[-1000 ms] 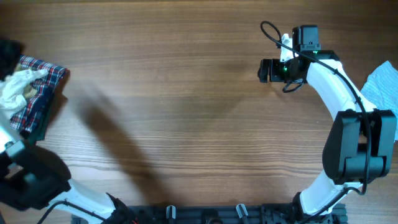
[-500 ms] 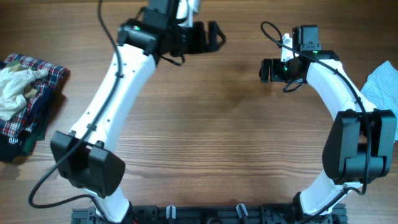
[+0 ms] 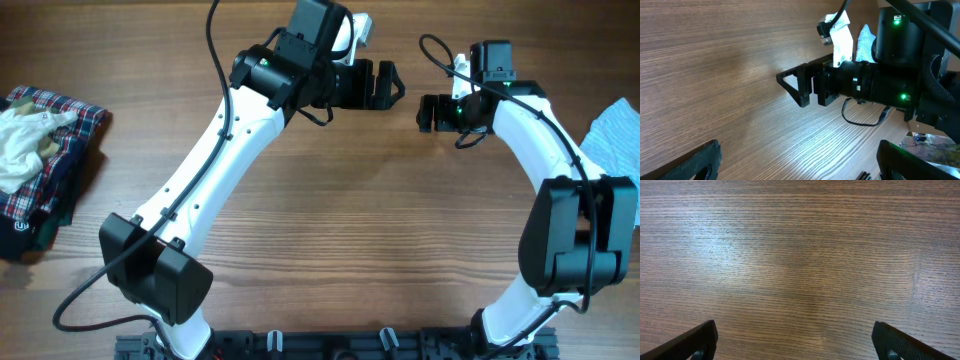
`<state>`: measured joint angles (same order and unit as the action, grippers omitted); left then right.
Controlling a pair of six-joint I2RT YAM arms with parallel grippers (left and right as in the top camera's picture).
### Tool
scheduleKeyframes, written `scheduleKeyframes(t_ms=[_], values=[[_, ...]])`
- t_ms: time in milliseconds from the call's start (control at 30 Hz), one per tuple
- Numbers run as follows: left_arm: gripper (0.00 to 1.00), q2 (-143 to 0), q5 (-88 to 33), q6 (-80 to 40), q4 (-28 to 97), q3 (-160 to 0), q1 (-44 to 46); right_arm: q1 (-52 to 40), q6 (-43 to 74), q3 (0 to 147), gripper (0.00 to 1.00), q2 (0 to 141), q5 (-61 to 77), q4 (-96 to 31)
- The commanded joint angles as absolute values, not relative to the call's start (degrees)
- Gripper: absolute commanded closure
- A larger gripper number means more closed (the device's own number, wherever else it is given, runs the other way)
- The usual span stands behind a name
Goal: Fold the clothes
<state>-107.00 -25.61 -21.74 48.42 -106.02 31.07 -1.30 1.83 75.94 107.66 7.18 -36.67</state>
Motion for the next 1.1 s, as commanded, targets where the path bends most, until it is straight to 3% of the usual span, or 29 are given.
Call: scheduleKeyframes(t_ms=[0, 300, 600, 800, 900, 1067], values=[[0.00, -107.07, -26.11, -21.43, 48.42, -106.08, 31.24, -1.26, 1.54, 76.38, 0.00, 106.52, 6.15, -36.49], [0.00, -107.07, -26.11, -21.43, 48.42, -106.08, 31.24, -1.54, 1.52, 76.38, 0.00, 103.28, 6.15, -36.51], [0.00, -107.07, -26.11, -21.43, 48.42, -106.08, 31.24, -9.91, -1.69, 76.38, 0.00, 54.22, 4.23, -36.53], [0.00, -107.07, -26.11, -21.41, 48.42, -106.08, 31.24, -9.91, -8.05, 72.25, 0.00, 27.44, 4.19, -51.99], [0.00, -107.07, -26.11, -21.43, 48.42, -106.08, 31.24, -9.89, -8.40, 62.52, 0.00, 14.68, 5.52, -51.27], [0.00, -107.07, -26.11, -21.43, 48.42, -106.08, 31.24, -9.89, -7.20, 36.34, 0.00, 0.21, 7.75, -34.00]])
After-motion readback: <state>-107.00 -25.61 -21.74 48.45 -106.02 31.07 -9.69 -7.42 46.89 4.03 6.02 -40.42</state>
